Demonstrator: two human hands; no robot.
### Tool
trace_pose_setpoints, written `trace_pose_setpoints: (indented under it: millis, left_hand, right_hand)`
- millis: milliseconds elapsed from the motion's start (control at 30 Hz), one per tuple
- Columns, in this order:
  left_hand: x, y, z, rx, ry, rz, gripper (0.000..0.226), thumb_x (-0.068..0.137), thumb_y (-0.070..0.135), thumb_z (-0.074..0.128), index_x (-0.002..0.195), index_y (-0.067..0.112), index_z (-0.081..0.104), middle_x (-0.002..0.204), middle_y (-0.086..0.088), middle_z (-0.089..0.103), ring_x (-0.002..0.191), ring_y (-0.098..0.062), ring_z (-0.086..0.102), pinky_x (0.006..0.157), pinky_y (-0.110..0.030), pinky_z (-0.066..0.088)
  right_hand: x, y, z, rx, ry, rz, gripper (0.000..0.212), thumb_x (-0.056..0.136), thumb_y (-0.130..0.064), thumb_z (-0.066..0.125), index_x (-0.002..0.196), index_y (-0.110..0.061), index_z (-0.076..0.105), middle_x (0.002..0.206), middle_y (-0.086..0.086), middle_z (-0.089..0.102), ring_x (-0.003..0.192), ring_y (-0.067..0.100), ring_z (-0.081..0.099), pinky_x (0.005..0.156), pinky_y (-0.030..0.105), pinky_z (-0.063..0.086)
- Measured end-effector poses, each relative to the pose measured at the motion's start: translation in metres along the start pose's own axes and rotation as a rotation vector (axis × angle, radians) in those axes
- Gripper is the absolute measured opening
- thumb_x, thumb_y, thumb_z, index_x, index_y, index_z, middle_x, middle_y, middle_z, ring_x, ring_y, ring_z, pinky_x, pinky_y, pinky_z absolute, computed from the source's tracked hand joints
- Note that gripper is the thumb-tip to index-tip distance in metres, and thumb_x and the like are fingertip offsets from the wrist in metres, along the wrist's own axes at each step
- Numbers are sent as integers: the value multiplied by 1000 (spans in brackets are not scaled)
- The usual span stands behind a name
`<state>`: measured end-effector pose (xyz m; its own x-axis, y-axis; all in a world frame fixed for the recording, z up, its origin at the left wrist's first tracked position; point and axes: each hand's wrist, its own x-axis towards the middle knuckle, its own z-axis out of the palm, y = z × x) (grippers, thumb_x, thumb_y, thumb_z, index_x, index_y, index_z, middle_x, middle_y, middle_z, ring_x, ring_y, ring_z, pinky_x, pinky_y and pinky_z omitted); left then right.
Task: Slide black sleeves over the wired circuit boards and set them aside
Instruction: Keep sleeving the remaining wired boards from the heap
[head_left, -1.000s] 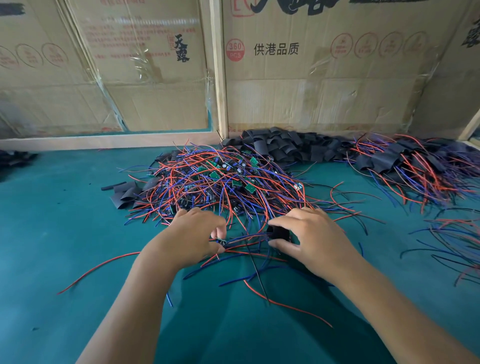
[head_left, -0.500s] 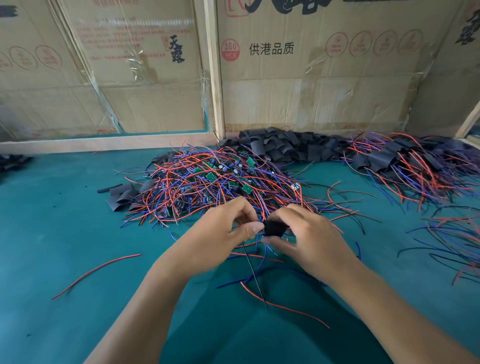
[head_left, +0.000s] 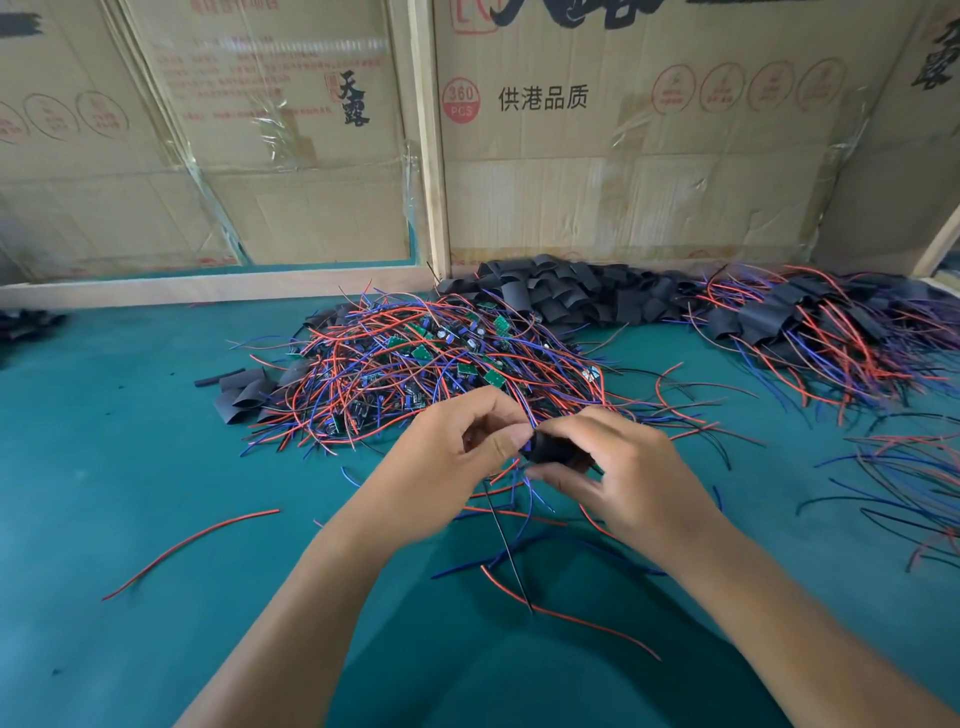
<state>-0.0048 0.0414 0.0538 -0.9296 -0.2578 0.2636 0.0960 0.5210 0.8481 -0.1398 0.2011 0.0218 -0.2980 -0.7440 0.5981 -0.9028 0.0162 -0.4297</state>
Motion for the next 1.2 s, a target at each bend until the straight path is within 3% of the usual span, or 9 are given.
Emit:
trace_pose_setpoints:
  millis: [100, 233, 700, 1000, 1200]
  left_hand:
    - [0, -2, -4, -22, -17, -35, 13, 99, 12, 61, 98, 22, 69, 81, 10, 67, 72, -8, 56, 72, -35, 51]
    - [0, -3, -6, -129, -11, -111, 7, 96, 8, 65, 102, 8, 61, 78, 3, 70, 61, -13, 58, 61, -25, 50]
    - [0, -3, -2, -240, -20, -232, 9, 90, 3, 71, 93, 3, 62, 69, -2, 63, 49, -10, 47, 48, -19, 39]
    - [2, -4, -1, -263, 13, -245, 19, 83, -3, 75, 95, 1, 61, 72, -1, 64, 52, -8, 47, 49, -17, 40]
    - [2, -7, -5, -228, -14, -185, 25, 78, -1, 81, 92, 6, 62, 76, -1, 67, 66, -11, 54, 62, -17, 44]
  right_hand:
    - [0, 2, -3, -29, 18, -6, 34, 86, -38, 75, 108, -12, 71, 91, 2, 65, 79, 23, 64, 69, 44, 54]
    - [0, 1, -5, -45, 19, -62, 34, 88, -39, 70, 109, -12, 71, 94, 1, 64, 79, 20, 63, 69, 40, 54]
    - [1, 0, -3, -41, -9, -115, 33, 89, -38, 69, 112, -13, 69, 99, 1, 62, 82, 21, 63, 70, 42, 54]
    - [0, -1, -1, -44, -25, -142, 34, 88, -34, 71, 113, -11, 70, 101, 3, 64, 83, 20, 63, 69, 39, 55]
    - [0, -5, 0, -50, -36, -150, 35, 88, -32, 71, 115, -8, 71, 101, 5, 66, 82, 17, 63, 71, 37, 55]
